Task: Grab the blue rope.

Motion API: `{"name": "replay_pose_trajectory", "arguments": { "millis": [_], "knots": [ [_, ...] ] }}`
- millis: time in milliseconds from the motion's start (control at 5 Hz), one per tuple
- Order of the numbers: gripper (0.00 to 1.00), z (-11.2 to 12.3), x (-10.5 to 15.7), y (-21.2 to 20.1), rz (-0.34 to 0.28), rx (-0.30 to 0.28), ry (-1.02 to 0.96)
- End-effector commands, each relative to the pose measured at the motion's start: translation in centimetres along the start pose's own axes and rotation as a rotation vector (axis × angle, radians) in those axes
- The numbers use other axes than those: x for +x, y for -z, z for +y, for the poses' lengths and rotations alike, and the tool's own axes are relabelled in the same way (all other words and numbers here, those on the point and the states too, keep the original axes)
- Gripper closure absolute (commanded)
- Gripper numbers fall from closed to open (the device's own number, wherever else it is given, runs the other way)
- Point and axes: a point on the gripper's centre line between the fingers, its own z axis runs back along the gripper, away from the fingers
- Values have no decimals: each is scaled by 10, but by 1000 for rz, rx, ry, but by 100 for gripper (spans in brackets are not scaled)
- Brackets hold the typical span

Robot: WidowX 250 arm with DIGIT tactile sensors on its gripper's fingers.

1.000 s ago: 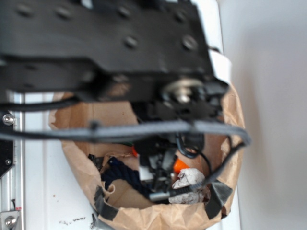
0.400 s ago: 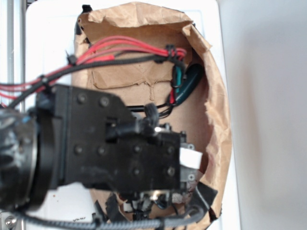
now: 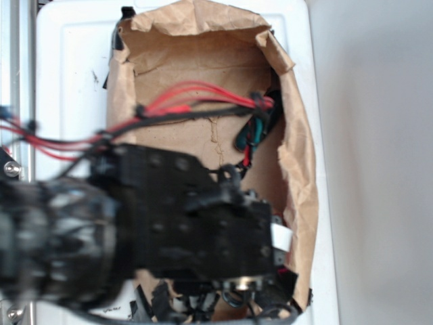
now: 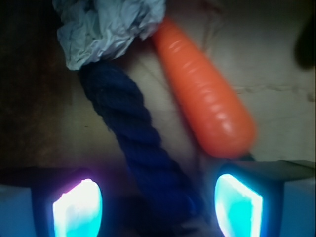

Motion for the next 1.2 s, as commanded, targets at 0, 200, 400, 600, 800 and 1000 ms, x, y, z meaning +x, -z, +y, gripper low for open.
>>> {"name": "replay_pose_trajectory", "arguments": {
  "millis": [0,200,400,600,800,1000],
  "knots": [
    [0,-16,7,15,25,-79,63],
    [0,-20,5,23,33,-60,78],
    [100,-16,6,15,20,-72,61],
    [100,-12,8,6,-14,-68,67],
    [100,-4,10,-12,-54,-63,62],
    [100,6,11,-36,-98,-90,37]
  ]
}}
